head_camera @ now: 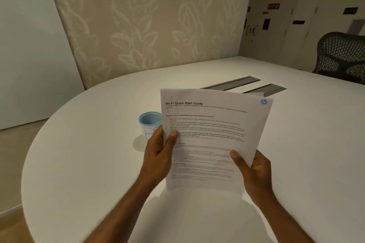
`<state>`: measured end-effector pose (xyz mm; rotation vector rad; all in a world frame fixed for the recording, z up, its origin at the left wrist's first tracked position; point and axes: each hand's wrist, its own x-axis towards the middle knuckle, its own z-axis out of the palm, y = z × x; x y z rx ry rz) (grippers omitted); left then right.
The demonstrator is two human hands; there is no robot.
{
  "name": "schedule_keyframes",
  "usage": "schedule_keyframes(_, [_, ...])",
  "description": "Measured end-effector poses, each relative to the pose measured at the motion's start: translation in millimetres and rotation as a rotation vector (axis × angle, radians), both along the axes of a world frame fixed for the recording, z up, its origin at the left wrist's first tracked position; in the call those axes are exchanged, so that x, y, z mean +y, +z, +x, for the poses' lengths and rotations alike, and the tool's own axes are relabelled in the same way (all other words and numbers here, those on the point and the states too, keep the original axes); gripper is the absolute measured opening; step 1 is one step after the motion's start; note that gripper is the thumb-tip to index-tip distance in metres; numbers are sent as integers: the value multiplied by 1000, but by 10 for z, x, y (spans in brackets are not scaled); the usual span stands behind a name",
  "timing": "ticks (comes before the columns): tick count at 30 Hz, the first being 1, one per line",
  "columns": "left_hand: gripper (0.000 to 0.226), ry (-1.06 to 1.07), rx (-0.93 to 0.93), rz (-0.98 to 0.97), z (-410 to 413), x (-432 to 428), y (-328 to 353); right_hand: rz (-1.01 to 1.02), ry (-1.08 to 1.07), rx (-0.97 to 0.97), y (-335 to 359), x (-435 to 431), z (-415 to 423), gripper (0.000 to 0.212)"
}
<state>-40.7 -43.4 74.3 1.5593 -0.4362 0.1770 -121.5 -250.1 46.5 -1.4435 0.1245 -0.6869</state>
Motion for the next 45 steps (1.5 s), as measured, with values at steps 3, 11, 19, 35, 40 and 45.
schedule_keyframes(3, [32, 26, -7, 33, 15, -14, -25, -8, 7, 24, 0, 2, 17, 18])
schedule_keyframes(11, [19, 55, 138, 185, 33, 67, -6, -35, 48, 109, 224, -135, 34, 13])
schedule_keyframes(19, [26, 47, 403, 340, 58, 137, -518, -53, 133, 364, -209, -161, 43, 15])
schedule_keyframes(35, [28, 188, 355, 505, 19, 145, -844, -687, -182, 518, -432, -249, 56, 26])
schedule_keyframes(40, [28, 196, 343, 503, -15, 141, -837, -945, -228, 369, -258, -478, 558, 22])
schedule_keyframes(45, [32, 210, 357, 492, -49, 120, -834, -1152, -52, 585, -213, -583, 1070, 34])
